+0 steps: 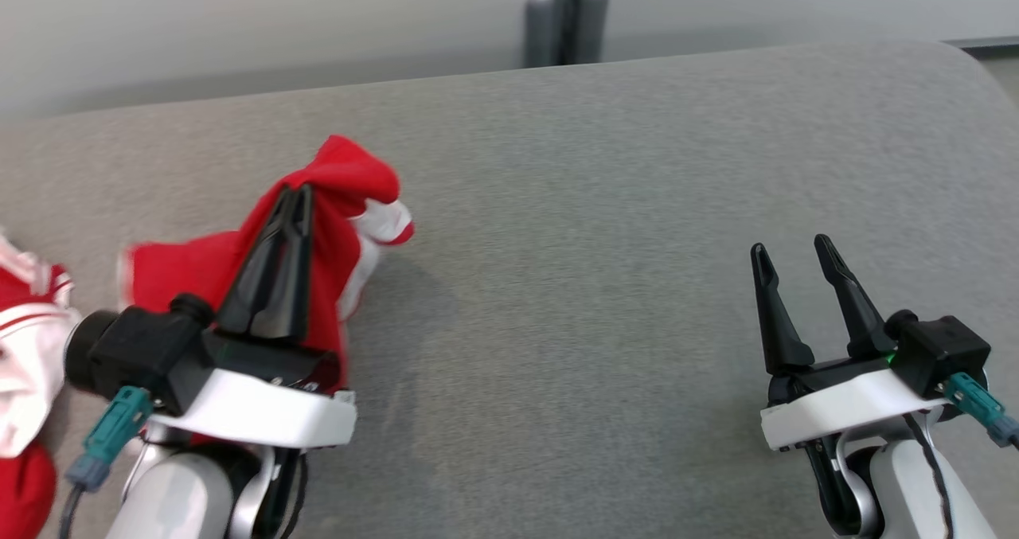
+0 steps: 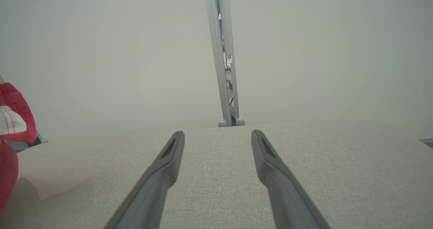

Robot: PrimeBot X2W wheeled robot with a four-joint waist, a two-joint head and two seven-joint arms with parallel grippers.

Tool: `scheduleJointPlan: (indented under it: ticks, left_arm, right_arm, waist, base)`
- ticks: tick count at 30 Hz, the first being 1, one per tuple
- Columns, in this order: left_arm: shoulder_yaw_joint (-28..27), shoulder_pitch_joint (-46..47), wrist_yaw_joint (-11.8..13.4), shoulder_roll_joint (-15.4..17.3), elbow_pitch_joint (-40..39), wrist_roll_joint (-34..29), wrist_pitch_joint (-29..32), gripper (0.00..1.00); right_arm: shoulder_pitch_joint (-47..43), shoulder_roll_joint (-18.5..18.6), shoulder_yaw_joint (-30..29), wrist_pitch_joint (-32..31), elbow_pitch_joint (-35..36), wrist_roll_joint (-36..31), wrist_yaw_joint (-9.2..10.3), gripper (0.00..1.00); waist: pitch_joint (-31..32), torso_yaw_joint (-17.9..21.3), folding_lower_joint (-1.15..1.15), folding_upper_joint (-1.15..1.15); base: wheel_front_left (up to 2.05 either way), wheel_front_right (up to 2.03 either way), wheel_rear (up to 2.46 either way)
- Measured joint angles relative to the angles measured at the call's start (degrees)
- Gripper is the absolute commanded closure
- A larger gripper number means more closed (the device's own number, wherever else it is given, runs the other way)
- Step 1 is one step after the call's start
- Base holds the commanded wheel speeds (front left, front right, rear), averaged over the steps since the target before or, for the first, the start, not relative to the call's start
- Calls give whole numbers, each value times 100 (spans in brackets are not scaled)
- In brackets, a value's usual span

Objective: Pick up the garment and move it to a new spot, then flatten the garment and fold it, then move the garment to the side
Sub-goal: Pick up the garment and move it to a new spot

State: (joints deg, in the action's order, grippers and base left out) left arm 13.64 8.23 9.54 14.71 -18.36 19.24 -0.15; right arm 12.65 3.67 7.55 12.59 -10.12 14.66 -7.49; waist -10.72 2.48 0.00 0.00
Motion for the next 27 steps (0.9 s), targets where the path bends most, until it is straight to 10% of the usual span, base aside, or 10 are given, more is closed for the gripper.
scheduleJointPlan:
  ticks: [22,23,25,27]
  left_arm:
    - [1478,1607,-1268,-714,2771,348,296,100]
    - [1519,1636,-1290,-751,2894,347,263,92]
    - [1563,1696,-1303,-816,3061,343,140,0]
    - [1614,1707,-1308,-848,3194,333,1,0]
  right_arm:
    - [-20,-78,-172,216,-318,396,0,0]
    - [-12,-78,-180,219,-327,400,1,0]
    - [17,-79,-187,233,-335,398,0,0]
    - [44,-80,-230,241,-336,388,0,0]
  waist:
    - [-606,2023,0,0]
    - [-617,2016,0,0]
    - [-618,1968,0,0]
    - [-612,1893,0,0]
  base:
    - [0,0,0]
    - [0,0,0]
    - [0,0,0]
    - [0,0,0]
